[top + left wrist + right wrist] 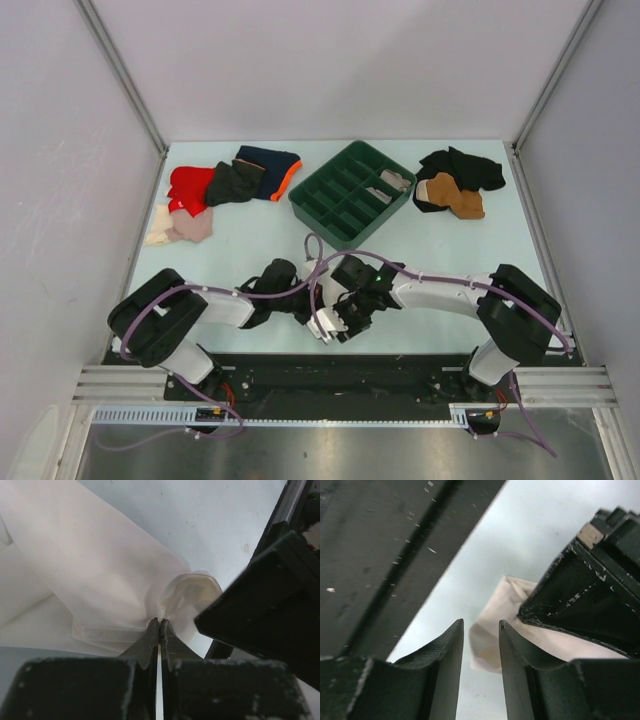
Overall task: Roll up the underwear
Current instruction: Roll the underwear to the corner of the board.
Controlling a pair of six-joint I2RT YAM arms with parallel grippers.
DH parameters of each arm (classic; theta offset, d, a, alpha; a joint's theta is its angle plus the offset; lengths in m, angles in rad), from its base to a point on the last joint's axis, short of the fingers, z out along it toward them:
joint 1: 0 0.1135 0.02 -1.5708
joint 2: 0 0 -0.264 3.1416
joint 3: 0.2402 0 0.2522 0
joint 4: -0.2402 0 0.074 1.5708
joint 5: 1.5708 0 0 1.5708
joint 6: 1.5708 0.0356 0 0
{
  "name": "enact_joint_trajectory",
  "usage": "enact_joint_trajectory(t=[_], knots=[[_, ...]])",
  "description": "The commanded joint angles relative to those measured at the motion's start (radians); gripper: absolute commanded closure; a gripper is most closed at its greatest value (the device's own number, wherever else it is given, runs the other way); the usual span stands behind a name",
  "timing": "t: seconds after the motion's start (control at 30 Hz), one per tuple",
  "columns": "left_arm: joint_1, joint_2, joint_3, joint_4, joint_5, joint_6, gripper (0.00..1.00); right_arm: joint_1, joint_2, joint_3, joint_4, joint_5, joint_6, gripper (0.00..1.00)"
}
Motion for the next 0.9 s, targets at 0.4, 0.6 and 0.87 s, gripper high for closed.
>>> enact_joint_trajectory(t=[0.4, 0.6, 0.87], knots=[[0.038, -0.083, -0.047, -0.035, -0.065, -0.036, 0.89, -0.043, 0.109, -0.023, 0.106, 0.149, 0.069, 0.60], [0.041, -0.343, -0.144, -0.037, -0.137, -0.067, 0.68, -0.062, 0.126, -0.018, 0.082, 0.107, 0.073, 0.67], [-0.065, -0.760, -0.334, 0.008, -0.246, -0.033, 0.51, -0.097, 0.228, 0.109, -0.076, -0.008, 0.107, 0.76]])
